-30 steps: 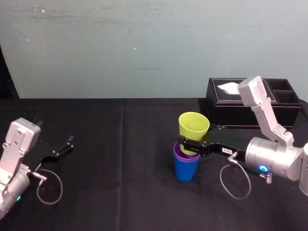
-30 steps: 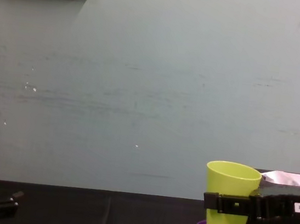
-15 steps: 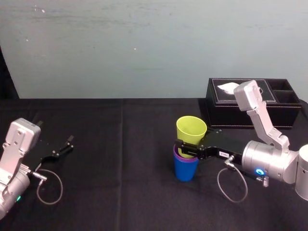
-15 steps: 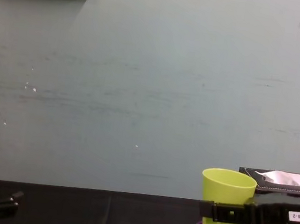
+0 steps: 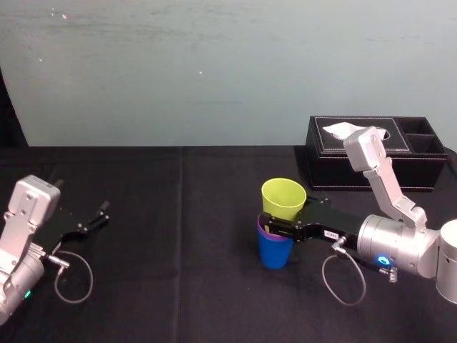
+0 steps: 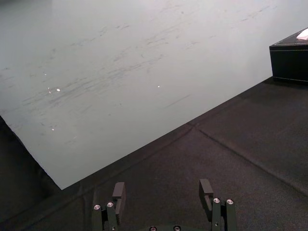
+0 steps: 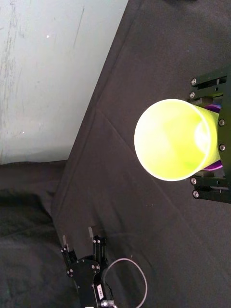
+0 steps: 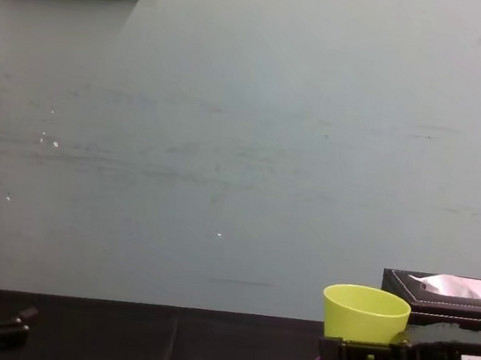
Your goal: Stack the three plastic cups sequentially using one hand.
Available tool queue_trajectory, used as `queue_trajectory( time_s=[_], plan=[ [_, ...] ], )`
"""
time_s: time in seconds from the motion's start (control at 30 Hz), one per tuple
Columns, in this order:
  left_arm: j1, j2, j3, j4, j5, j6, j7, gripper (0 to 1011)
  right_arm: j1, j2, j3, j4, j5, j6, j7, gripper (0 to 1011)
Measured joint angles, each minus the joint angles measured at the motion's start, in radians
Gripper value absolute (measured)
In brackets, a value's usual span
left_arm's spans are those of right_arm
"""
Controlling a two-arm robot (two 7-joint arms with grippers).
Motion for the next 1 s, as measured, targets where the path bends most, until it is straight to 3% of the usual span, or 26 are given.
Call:
queue_trajectory(
  time_s=[0.27, 0.47, 0.6, 0.83, 1.0],
  plan=[
    [0.0, 0.0, 0.0, 0.0, 0.0, 0.0, 0.0, 1000, 0.0, 0.0, 0.0, -0.001, 0.001, 0.002, 0.0, 763],
    [0.0, 0.0, 0.0, 0.0, 0.0, 0.0, 0.0, 1000, 0.001, 0.0, 0.001, -0.001, 0.001, 0.002, 0.001, 941],
    [0.0, 0.0, 0.0, 0.0, 0.0, 0.0, 0.0, 1000, 0.001, 0.0, 0.001, -0.002, 0.002, 0.002, 0.001, 1003],
    [0.0, 0.0, 0.0, 0.0, 0.0, 0.0, 0.0, 1000, 0.001, 0.0, 0.003, -0.004, 0.002, 0.001, 0.001, 1003],
    [0.0, 0.0, 0.0, 0.0, 0.0, 0.0, 0.0, 1000, -0.02, -0.004, 0.028, -0.027, 0.001, -0.034, -0.026, 1003]
  ],
)
